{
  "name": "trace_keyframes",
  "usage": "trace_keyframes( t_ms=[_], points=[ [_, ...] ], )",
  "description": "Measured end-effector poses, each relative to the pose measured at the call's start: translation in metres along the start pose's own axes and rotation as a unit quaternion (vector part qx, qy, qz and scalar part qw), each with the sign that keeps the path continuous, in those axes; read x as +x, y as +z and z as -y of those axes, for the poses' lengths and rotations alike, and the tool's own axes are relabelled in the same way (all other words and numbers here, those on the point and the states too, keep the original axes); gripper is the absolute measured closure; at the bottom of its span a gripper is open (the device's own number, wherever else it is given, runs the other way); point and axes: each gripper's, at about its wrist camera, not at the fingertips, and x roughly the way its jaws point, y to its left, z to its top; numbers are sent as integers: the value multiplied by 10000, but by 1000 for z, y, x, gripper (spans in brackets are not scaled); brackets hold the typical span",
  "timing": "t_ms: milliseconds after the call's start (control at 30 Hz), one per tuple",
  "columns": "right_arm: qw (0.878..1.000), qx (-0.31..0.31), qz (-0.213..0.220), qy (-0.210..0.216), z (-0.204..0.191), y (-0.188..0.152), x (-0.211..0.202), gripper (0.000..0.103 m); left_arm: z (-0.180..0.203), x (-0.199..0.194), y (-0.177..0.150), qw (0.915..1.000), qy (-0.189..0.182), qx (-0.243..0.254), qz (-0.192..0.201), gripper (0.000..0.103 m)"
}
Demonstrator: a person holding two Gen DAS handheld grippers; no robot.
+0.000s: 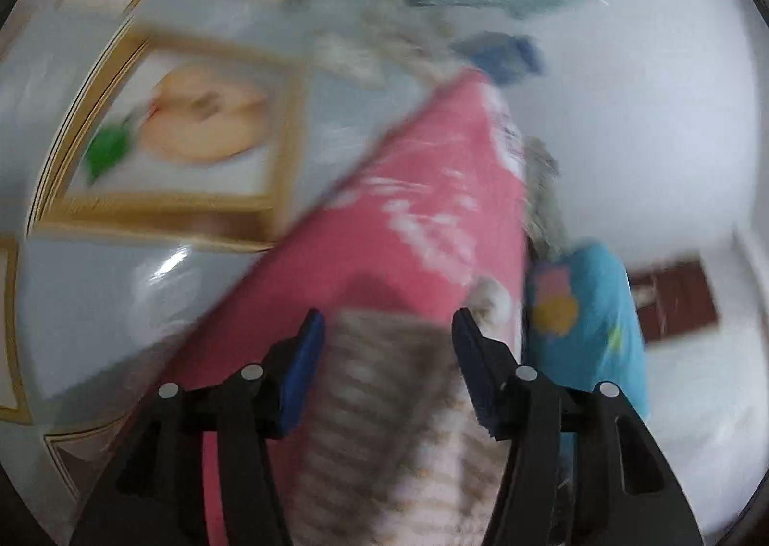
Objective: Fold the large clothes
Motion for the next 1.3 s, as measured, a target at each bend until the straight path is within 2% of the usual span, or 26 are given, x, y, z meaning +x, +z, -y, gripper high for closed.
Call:
trace_keyframes(
  t_ms=[67,133,233,300,367,433,467,500,533,567,633,667,700,767,800,833,867,900,1000,1033,1067,1167,1200,1233,1267,1300],
  points=[
    [9932,-156,-450,-1062,16,-1,21,17,42,-6,-13,9946,-4,1034,25,49],
    [9837,-462,-880,-1500,19,-5,47,17,65,-3,-22,9887,-177,1482,-110,49],
    [9813,-460,-997,-1582,20,1,52,14,87,12,-40,9835,-129,1761,-382,49],
    [9831,-467,-873,-1540,19,7,38,23,99,14,-52,9785,-1,2020,-407,49],
    [9807,-545,-425,-1828,9,12,7,45,111,10,-67,9683,-14,2465,-395,49],
    [9894,-641,31,-1306,-7,6,-24,43,114,11,-74,9614,-186,2684,-576,49],
    [9904,-863,142,-1072,-16,1,-28,34,113,15,-79,9599,-317,2697,-693,49],
    [9833,-1329,8,-1244,-26,-6,-18,27,110,22,-80,9608,-333,2642,-776,49],
    [9702,-1628,-619,-1684,-25,-14,13,24,98,31,-78,9655,-317,2438,-856,49],
    [9733,-1298,-1168,-1492,-10,-18,36,20,78,38,-71,9731,-442,2082,-876,49],
    [9854,-239,-1291,-1088,24,-7,35,12,25,35,-52,9916,-835,856,-491,61],
    [9856,-111,-1319,-1055,28,-3,33,12,3,32,-46,9921,-1162,241,-404,84],
    [9831,-109,-1449,-1116,26,0,30,14,-38,27,-41,9868,-1377,-828,-218,97],
    [9791,-578,-1374,-1387,9,1,12,23,-95,7,-43,9721,-966,-2135,110,102],
    [9771,-836,-1259,-1495,0,0,1,25,-102,-3,-44,9711,-848,-2223,207,99],
    [9746,-1222,-1020,-1577,-17,-2,-17,25,-100,-20,-44,9795,-208,-1968,370,93],
    [9735,-1535,-773,-1507,-32,-6,-36,25,-86,-39,-42,9900,314,-1232,615,87],
    [9717,-1813,-618,-1380,-45,-10,-53,25,-73,-49,-41,9935,498,-692,751,87],
    [9693,-2085,-636,-1137,-68,-20,-74,23,-7,-67,-44,9822,1031,1143,1075,87],
    [9722,-2008,-696,-983,-69,-28,-85,23,18,-66,-48,9749,1023,1659,1079,87],
    [9753,-1895,-742,-859,-69,-34,-92,23,46,-60,-53,9707,683,2121,897,87],
    [9824,-1596,-807,-542,-71,-56,-105,23,84,-23,-54,9741,-246,2248,-30,82],
    [9838,-1543,-822,-407,-67,-65,-108,23,84,-6,-51,9770,-154,2115,-228,82],
    [9834,-1541,-875,-377,-64,-74,-107,21,73,7,-46,9834,1,1774,-368,82],
    [9828,-1543,-915,-447,-69,-84,-107,21,41,30,-37,9947,212,809,-591,81],
    [9834,-1450,-973,-503,-69,-94,-101,20,9,40,-34,9973,18,3,-735,94]
  ],
)
